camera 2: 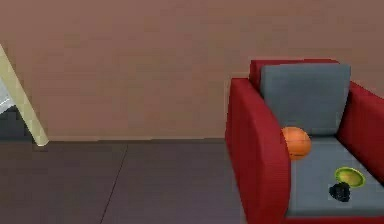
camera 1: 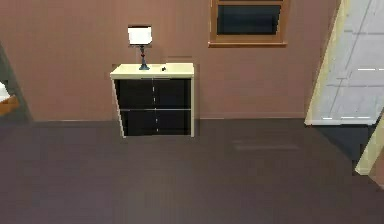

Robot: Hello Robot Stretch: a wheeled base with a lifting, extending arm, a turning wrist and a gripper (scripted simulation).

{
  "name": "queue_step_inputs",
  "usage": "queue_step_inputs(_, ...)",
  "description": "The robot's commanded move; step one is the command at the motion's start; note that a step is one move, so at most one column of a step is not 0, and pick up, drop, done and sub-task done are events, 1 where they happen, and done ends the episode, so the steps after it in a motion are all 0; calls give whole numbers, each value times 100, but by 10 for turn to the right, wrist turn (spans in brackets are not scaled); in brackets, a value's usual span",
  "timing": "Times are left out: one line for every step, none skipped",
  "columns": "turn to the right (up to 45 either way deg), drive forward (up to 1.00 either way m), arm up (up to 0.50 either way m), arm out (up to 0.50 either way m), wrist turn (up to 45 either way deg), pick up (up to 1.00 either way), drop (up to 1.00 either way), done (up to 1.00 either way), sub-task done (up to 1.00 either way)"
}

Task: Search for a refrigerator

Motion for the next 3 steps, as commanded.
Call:
queue_step_inputs(0,80,0,0,0,0,0,0,0)
queue_step_inputs(240,0,0,0,0,0,0,0,0)
queue_step_inputs(0,35,0,0,0,0,0,0,0)
